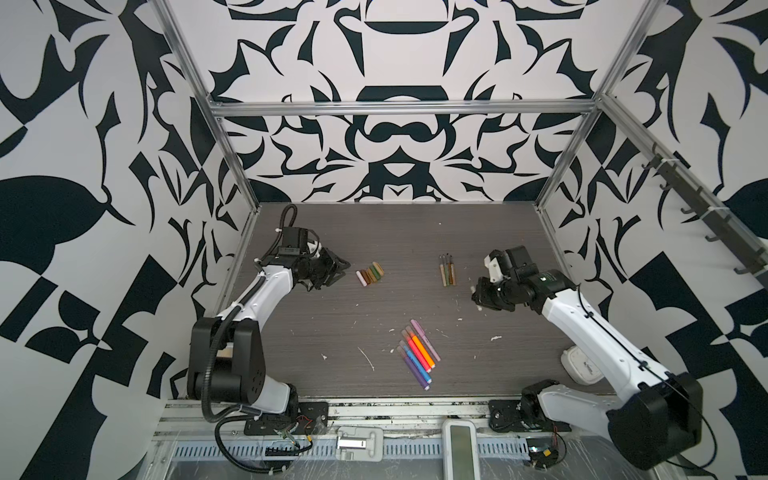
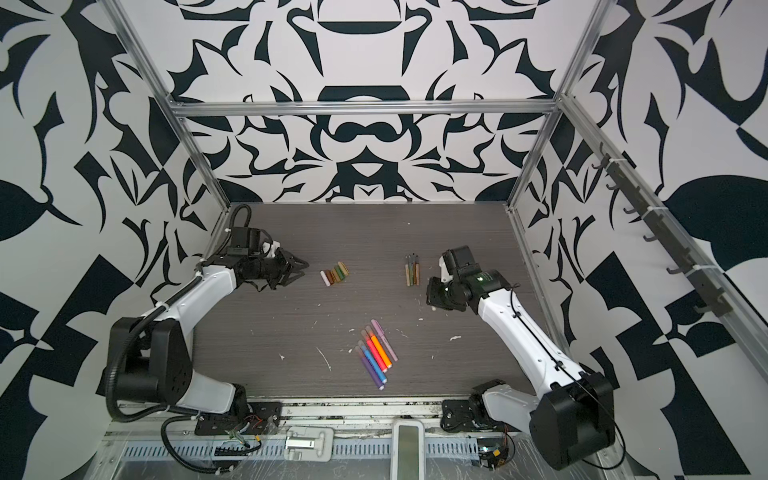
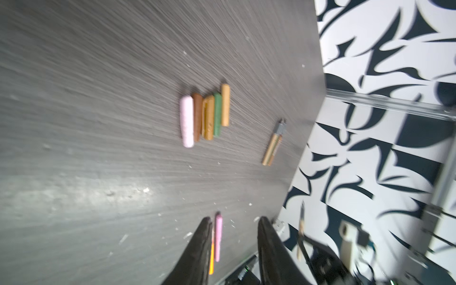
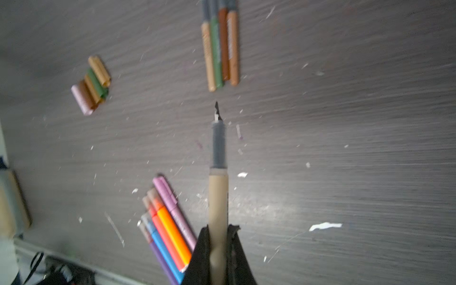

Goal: Open the pen caps
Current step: 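Carry the uncapped beige pen with the right gripper to the uncapped pens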

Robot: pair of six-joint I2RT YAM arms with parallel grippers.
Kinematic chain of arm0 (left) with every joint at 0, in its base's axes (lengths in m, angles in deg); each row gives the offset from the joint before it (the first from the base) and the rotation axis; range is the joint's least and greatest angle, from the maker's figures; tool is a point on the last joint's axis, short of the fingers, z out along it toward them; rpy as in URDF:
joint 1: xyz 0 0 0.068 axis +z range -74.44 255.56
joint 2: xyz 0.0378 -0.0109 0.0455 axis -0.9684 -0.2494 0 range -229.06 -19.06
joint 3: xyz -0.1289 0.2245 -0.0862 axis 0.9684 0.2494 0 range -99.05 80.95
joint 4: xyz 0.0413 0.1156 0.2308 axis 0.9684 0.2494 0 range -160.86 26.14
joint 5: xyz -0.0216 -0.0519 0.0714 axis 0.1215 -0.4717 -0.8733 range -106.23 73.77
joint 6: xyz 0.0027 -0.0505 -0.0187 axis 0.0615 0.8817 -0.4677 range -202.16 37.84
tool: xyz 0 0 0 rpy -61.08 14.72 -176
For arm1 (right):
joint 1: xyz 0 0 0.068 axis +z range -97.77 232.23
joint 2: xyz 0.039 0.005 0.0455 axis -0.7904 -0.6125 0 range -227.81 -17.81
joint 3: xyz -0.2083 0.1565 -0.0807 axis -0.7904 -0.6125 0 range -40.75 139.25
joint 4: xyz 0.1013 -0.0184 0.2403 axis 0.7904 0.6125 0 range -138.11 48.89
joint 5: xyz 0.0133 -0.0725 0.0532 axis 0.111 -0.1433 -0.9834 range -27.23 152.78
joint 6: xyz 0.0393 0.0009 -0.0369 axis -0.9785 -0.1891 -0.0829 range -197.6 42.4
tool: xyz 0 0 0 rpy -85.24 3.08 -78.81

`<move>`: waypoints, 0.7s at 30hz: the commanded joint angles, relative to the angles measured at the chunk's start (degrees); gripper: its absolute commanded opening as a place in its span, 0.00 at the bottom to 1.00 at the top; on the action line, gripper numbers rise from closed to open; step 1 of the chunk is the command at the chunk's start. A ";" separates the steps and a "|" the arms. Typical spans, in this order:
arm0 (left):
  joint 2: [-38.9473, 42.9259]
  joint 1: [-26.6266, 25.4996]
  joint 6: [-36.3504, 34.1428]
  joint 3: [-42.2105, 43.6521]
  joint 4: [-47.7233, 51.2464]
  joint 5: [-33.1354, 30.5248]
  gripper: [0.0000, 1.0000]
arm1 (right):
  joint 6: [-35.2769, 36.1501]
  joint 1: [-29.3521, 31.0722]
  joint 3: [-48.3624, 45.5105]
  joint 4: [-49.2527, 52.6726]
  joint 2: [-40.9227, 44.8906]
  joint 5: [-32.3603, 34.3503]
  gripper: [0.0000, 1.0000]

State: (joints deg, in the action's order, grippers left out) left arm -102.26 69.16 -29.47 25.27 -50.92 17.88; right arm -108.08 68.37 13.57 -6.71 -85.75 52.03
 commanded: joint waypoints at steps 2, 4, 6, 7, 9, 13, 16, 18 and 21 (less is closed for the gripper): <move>5.93 0.28 11.44 8.28 -8.34 5.97 0.34 | -0.55 -1.90 -3.77 -17.80 0.10 5.91 0.00; 8.98 0.24 13.09 12.13 -10.57 5.78 0.35 | 0.92 -2.12 -8.27 -28.75 0.16 7.32 0.00; 11.68 0.24 13.66 14.39 -10.28 5.03 0.35 | -0.23 -2.83 -10.03 -33.68 -1.23 9.67 0.00; 12.46 0.15 14.48 15.30 -10.59 4.87 0.35 | -0.54 -3.88 -10.55 -36.54 -2.41 8.15 0.00; 12.88 -0.02 15.63 16.02 -11.87 4.87 0.35 | 0.18 -6.78 -10.25 -40.22 -5.76 0.74 0.00; 10.88 -0.29 15.21 13.45 -10.98 3.71 0.35 | 1.30 -12.50 -4.54 -39.03 -15.99 -12.13 0.00; 7.27 -1.31 15.34 10.36 -10.98 2.29 0.35 | 2.31 -14.09 -2.09 -42.18 -22.88 -18.35 0.00; 4.87 -2.01 14.73 7.80 -11.11 1.31 0.35 | 2.68 -15.12 0.10 -43.70 -27.67 -22.63 0.00; 0.79 -2.22 13.93 3.52 -10.72 0.68 0.35 | 4.38 -15.44 3.84 -42.88 -34.12 -26.99 0.00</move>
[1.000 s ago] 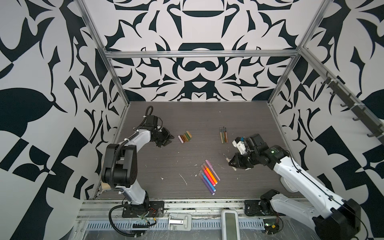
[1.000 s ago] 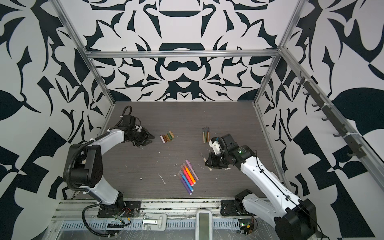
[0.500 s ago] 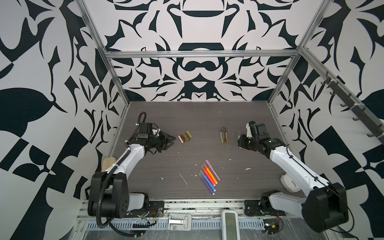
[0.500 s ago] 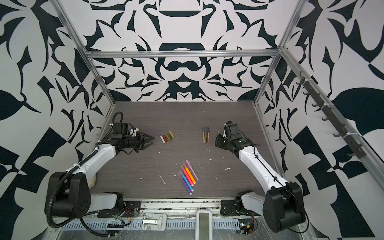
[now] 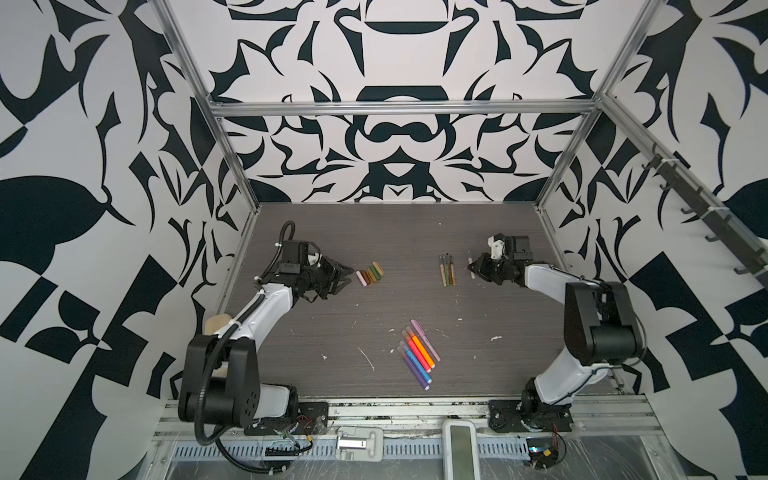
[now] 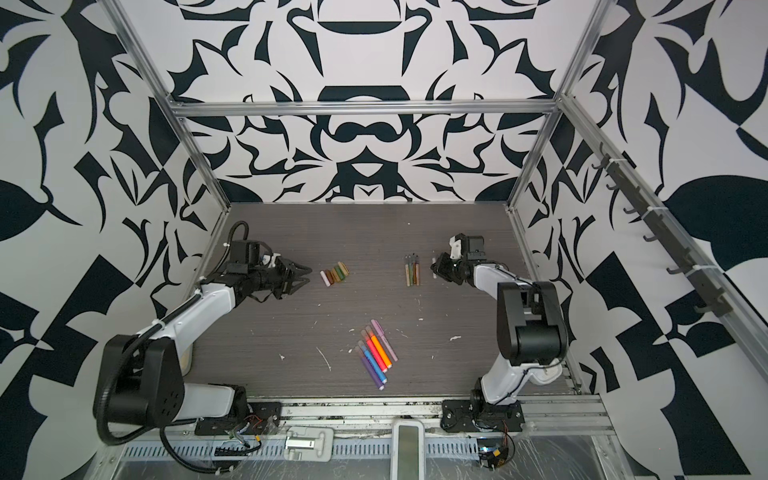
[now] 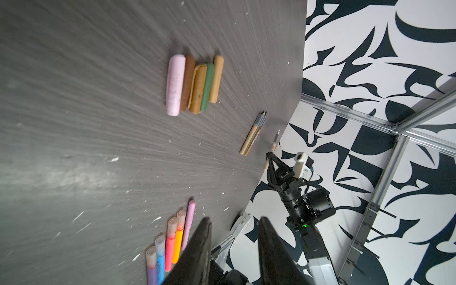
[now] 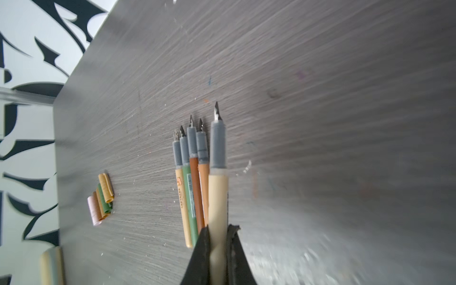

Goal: Open the pen caps
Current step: 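Carry the uncapped beige pen with the right gripper to the uncapped pens, then lower the beige pen beside the other pens and open the right gripper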

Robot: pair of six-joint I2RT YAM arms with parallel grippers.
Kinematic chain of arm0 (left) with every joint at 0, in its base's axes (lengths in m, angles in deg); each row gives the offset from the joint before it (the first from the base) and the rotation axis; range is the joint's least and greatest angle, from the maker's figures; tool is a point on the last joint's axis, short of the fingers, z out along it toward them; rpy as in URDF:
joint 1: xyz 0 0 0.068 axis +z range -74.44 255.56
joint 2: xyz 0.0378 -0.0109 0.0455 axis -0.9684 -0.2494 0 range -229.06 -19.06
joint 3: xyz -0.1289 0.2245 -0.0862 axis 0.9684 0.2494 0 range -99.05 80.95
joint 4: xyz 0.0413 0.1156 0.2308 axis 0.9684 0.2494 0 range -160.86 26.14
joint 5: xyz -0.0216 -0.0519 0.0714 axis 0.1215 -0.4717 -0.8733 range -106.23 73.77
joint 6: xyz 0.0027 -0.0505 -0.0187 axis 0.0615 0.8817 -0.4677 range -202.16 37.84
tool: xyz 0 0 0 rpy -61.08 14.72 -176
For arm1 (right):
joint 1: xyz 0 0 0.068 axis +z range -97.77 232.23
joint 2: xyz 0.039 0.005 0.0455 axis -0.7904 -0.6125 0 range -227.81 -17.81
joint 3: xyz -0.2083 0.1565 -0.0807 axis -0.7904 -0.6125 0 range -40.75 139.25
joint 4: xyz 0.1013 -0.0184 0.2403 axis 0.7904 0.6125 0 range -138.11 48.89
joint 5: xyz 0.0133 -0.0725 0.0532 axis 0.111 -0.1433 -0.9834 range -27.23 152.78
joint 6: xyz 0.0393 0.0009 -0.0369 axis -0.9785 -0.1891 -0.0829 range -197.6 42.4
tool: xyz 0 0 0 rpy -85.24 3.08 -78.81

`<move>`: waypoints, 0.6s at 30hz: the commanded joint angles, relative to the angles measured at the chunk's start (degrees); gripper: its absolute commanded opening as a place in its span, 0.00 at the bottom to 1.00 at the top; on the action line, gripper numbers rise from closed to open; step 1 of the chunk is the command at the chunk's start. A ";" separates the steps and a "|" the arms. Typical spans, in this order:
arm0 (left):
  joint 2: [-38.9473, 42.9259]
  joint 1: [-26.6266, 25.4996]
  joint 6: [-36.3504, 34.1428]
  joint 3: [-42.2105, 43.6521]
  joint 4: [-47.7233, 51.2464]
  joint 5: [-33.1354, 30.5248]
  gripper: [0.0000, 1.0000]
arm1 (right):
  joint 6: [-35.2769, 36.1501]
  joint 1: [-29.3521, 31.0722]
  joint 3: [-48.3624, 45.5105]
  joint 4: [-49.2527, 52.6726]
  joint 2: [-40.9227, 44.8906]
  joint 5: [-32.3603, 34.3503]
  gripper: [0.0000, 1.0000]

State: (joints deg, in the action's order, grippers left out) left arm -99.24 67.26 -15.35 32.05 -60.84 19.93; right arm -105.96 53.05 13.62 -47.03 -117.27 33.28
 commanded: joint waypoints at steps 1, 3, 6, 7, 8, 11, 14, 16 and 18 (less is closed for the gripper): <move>-3.01 -0.32 0.11 -4.45 -0.79 -1.82 0.35 | 1.90 -0.13 4.75 -1.82 -4.10 -8.43 0.00; -3.41 -0.40 0.77 -6.20 -0.79 -2.94 0.35 | 1.35 -0.12 5.31 -1.43 -5.20 -7.68 0.00; -4.45 -0.41 -0.38 -9.39 1.31 -3.95 0.35 | 0.54 -0.12 4.53 -2.14 -5.26 -5.59 0.00; -5.37 -0.41 -1.30 -10.56 2.59 -3.99 0.35 | 0.41 -0.12 3.98 -2.89 -5.35 -4.96 0.00; -6.07 -0.41 -1.94 -11.51 3.48 -3.99 0.35 | 0.41 -0.16 3.17 -4.11 -5.31 -4.50 0.00; -8.03 -0.58 -1.76 -12.64 4.22 -2.73 0.35 | -0.41 -0.12 0.78 -7.56 -5.47 -4.17 0.00; -8.12 -0.76 -1.17 -12.84 4.62 -2.06 0.35 | -0.75 -0.10 -0.88 -8.14 -5.03 -4.40 0.00; -8.06 -0.76 -2.37 -13.63 6.39 -2.45 0.35 | -0.44 -0.11 -2.32 -8.17 -4.45 -3.84 0.00; -8.38 -0.74 -3.55 -14.65 7.93 -2.67 0.35 | 0.60 -0.08 -2.98 -7.67 -4.51 -3.88 0.00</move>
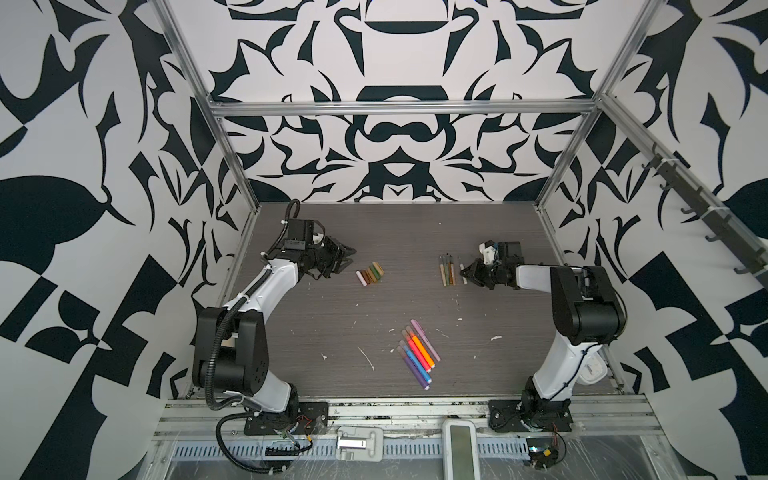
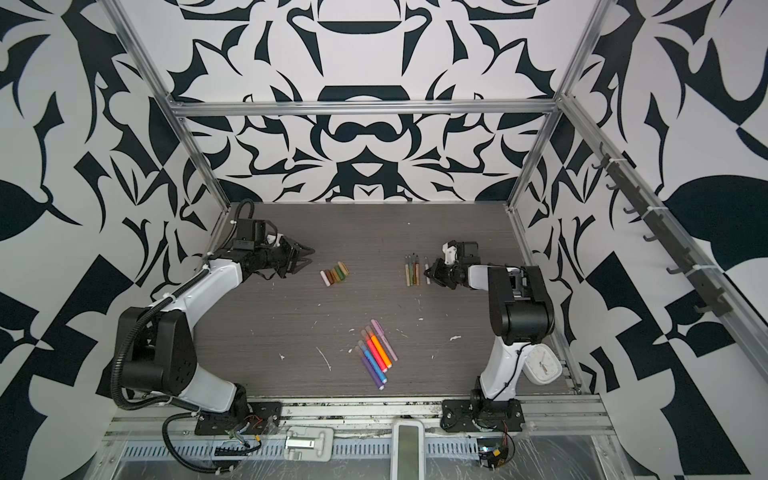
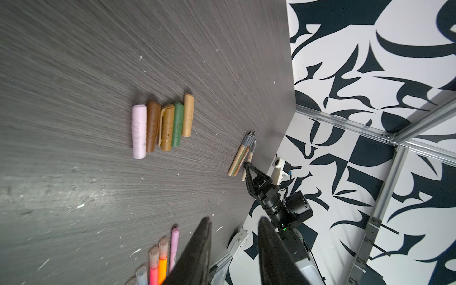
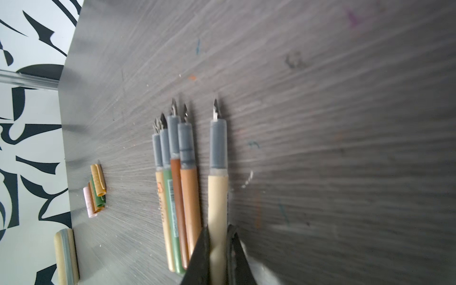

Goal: Open the pen caps
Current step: 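Lower the beige pen beside the other pens and open the right gripper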

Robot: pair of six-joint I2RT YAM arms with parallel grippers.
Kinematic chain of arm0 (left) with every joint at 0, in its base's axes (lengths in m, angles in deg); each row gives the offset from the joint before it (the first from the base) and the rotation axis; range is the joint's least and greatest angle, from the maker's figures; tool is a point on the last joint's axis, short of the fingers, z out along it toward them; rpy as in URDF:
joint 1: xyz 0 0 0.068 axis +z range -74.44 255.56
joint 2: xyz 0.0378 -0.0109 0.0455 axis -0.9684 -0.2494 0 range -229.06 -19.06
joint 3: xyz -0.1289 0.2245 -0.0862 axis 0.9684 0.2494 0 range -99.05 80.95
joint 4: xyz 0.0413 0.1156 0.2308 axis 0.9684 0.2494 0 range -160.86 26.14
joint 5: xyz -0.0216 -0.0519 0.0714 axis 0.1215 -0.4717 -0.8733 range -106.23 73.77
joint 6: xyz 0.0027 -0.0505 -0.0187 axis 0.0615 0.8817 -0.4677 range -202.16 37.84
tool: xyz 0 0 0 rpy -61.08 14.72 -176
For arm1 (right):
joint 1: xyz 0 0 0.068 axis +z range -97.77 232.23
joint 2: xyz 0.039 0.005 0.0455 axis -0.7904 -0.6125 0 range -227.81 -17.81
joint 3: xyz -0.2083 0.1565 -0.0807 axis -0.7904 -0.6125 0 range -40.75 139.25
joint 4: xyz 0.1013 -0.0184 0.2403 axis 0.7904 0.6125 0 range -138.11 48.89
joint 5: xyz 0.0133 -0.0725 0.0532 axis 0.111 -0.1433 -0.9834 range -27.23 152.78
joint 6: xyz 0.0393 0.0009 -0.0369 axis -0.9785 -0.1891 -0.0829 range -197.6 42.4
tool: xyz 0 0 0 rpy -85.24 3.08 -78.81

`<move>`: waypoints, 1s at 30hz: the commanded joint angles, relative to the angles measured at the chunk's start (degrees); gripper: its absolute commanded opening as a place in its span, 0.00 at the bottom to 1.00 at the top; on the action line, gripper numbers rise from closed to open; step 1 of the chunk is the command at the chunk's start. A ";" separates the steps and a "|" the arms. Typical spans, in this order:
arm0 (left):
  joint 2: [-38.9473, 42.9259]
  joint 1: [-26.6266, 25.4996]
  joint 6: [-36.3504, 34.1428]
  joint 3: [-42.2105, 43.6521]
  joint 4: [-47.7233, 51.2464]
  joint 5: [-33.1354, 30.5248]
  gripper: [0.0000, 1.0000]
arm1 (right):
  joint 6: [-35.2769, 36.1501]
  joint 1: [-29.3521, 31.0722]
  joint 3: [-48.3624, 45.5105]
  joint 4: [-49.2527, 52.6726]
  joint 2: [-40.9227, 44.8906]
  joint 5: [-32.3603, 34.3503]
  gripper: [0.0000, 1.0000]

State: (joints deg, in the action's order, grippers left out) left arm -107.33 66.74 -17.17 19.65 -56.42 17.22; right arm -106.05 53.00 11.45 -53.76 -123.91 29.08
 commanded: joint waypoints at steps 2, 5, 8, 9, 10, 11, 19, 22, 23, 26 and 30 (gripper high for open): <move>-0.89 -0.23 -1.75 -2.83 3.81 0.35 0.35 | 1.32 -0.02 -0.81 -0.56 1.76 -0.26 0.00; -2.22 -0.23 -2.84 -4.44 5.26 1.02 0.35 | 1.55 -0.01 -0.32 -0.37 0.36 -1.63 0.00; -2.85 -0.23 -3.28 -5.21 5.82 1.53 0.34 | 1.48 -0.02 0.12 0.12 -0.94 -3.13 0.02; -2.62 -0.23 -3.41 -5.23 5.91 1.44 0.34 | 1.50 -0.01 -0.04 0.16 -1.03 -3.13 0.02; -2.50 -0.22 -3.53 -5.22 5.87 1.12 0.34 | 1.55 -0.07 -0.21 0.14 -1.03 -3.06 0.02; -2.25 -0.22 -3.61 -5.17 6.03 0.80 0.34 | 1.52 -0.07 -0.31 0.24 -1.03 -2.96 0.04; -1.95 -0.21 -2.85 -4.38 4.78 0.45 0.34 | 1.71 -0.05 -0.10 0.36 -0.85 -2.69 0.32; -1.66 -0.23 -2.85 -4.23 4.77 0.17 0.34 | 1.40 0.00 0.52 0.46 -1.34 -2.78 0.31; -1.62 -0.23 -2.84 -4.16 4.72 0.14 0.34 | 1.29 -0.02 0.75 0.46 -1.56 -2.78 0.29; -1.57 -0.23 -2.51 -3.90 4.26 -0.05 0.34 | 1.13 -0.07 1.38 0.66 -1.95 -3.00 0.29; -1.94 -0.23 -2.24 -4.00 3.97 -0.10 0.34 | 1.03 0.01 1.46 0.34 -1.74 -2.69 0.56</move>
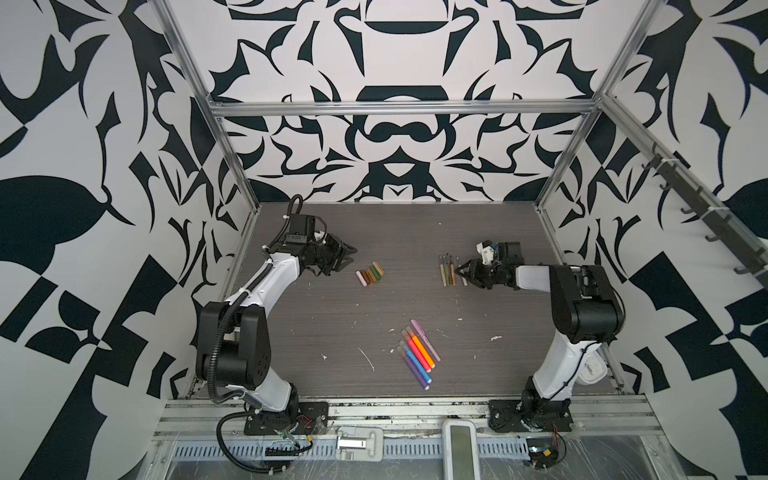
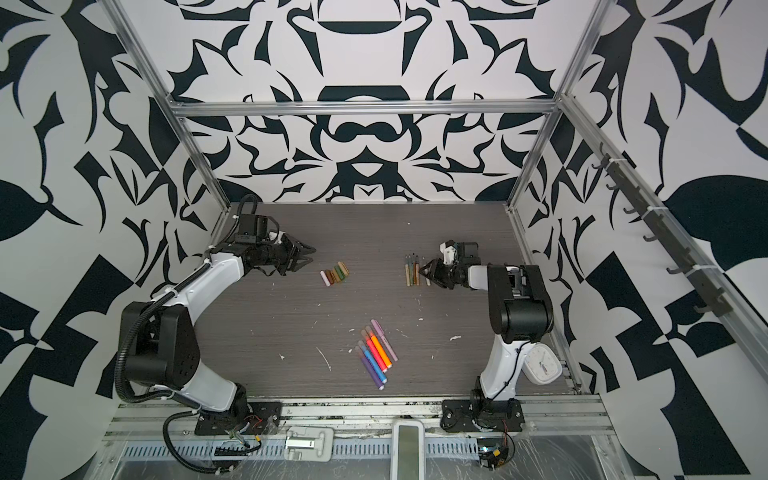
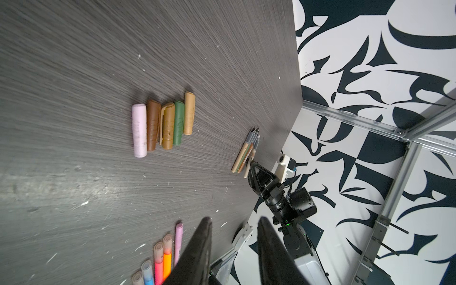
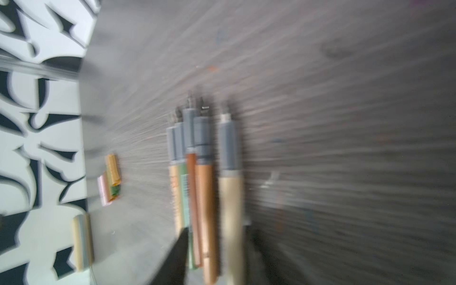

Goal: Open the pen caps
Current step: 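Lower the beige pen beside the other pens and open the right gripper, then move the open right gripper over the bundle of colourful markers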

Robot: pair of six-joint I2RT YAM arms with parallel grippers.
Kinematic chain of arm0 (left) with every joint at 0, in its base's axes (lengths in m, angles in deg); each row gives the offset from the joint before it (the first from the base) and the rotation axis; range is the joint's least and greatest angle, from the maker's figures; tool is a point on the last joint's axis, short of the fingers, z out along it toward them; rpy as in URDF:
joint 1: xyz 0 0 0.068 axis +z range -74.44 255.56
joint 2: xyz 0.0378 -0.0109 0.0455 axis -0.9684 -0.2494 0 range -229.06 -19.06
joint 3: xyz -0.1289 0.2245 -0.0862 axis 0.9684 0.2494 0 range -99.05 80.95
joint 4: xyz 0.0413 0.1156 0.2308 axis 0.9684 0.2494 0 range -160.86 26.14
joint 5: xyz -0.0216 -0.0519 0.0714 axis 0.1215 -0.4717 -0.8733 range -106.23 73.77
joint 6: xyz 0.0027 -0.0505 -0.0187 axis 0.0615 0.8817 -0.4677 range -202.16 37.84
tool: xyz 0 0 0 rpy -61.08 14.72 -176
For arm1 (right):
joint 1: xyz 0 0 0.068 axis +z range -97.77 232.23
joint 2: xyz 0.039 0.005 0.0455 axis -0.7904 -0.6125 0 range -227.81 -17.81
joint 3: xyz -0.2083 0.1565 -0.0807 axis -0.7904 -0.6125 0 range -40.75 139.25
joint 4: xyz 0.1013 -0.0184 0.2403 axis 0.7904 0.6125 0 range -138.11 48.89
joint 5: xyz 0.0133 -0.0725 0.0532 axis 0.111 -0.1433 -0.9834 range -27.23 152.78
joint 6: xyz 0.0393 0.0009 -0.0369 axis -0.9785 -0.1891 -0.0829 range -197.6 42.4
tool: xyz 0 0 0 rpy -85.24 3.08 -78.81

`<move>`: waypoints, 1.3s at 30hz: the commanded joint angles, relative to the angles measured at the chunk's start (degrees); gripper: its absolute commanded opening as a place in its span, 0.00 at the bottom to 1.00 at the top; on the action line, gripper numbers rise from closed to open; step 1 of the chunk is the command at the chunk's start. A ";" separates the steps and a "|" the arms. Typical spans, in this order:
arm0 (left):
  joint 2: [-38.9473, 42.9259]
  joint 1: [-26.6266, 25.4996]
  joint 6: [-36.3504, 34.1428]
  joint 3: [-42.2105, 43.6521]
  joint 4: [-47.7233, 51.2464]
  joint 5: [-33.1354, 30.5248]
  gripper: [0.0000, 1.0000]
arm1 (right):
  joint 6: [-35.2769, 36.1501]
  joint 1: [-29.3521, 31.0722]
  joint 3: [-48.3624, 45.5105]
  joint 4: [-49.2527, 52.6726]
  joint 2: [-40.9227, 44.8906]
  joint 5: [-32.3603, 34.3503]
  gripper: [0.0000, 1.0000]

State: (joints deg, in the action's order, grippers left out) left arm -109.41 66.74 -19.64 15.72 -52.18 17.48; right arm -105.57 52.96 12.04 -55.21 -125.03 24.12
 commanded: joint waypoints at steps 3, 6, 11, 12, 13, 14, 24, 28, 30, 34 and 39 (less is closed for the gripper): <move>0.08 -0.23 0.46 -0.16 -0.52 -0.49 0.34 | 0.54 0.05 0.43 1.76 -0.06 3.73 0.70; -0.11 -0.23 0.50 -0.11 -0.64 -0.58 0.34 | 0.11 0.05 0.29 1.45 -0.13 3.85 0.68; -0.45 -0.23 0.67 -0.18 -0.90 -0.48 0.34 | -0.72 0.03 0.80 0.86 -0.28 2.31 0.60; -0.52 -0.23 0.78 -0.22 -0.98 -0.54 0.34 | -0.77 0.18 0.90 0.85 0.01 2.38 0.61; -0.59 -0.22 0.76 -0.27 -1.01 -0.57 0.34 | -0.48 0.27 1.06 1.35 0.42 2.98 0.64; -0.56 -0.23 0.86 -0.24 -1.13 -0.57 0.34 | -0.14 0.54 1.04 2.10 1.15 4.68 0.70; -1.33 -0.32 1.11 -0.16 -1.80 -0.40 0.34 | 0.45 3.17 2.99 4.64 4.16 8.69 0.79; -1.53 -0.32 1.26 -0.14 -2.07 -0.14 0.34 | 3.91 5.12 6.80 10.87 3.68 11.70 0.79; -1.51 -0.32 1.20 -0.09 -2.15 -0.05 0.34 | 5.51 6.12 8.03 12.81 3.79 13.89 0.84; -1.50 -0.32 1.15 0.10 -2.15 0.03 0.34 | 5.58 6.90 9.14 14.19 3.92 16.21 0.87; -1.41 -0.32 1.05 0.28 -2.24 0.29 0.34 | 5.86 7.09 10.86 17.00 2.66 17.01 0.87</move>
State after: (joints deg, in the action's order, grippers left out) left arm -110.45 66.54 -18.92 15.72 -54.00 17.24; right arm -101.00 60.11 20.35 -41.18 -122.25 39.18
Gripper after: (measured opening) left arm 0.343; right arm 0.872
